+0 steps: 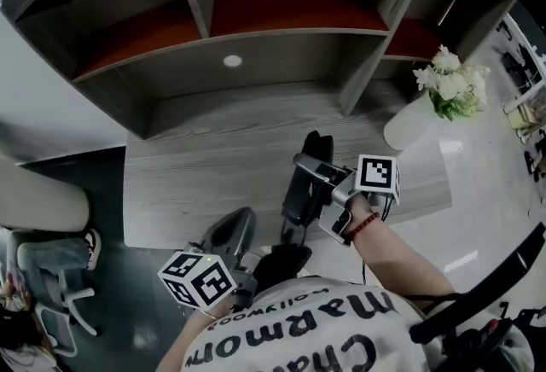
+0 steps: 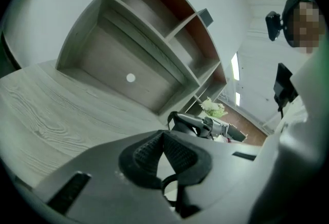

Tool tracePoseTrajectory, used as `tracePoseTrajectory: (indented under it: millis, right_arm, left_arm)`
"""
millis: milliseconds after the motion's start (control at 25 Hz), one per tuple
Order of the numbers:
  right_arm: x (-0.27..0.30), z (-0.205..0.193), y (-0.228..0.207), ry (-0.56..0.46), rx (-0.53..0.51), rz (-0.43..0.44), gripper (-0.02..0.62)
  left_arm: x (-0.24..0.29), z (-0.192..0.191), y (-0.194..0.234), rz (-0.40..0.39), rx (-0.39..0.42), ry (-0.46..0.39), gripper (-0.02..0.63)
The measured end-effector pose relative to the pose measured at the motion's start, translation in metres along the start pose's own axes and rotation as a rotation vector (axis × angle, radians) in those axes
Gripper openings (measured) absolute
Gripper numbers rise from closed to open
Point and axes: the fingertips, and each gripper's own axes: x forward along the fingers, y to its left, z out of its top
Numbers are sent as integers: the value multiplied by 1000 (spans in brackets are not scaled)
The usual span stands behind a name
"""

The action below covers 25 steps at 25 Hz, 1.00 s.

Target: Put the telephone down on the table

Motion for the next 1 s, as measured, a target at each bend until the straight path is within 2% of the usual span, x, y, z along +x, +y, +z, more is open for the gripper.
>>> tracePoseTrajectory:
  millis: [160, 360, 480, 760, 1000]
  right_arm:
    - [29, 2, -18, 27, -7, -76, 282]
    - [57, 1, -36, 91, -11, -163, 282]
    - [74, 2, -45, 127, -41, -223, 282]
    - [99, 12, -55, 135, -28, -281, 282]
    - [114, 20, -64, 144, -30, -338, 282]
  left_arm:
    - [20, -1, 16, -28, 30, 57, 9]
    - [34, -9, 40, -6, -28, 99, 8]
    - [40, -13, 56, 15, -9, 133, 9]
    - [54, -18, 69, 5, -30, 191, 9]
    - [62, -7, 77, -5, -45, 211, 9]
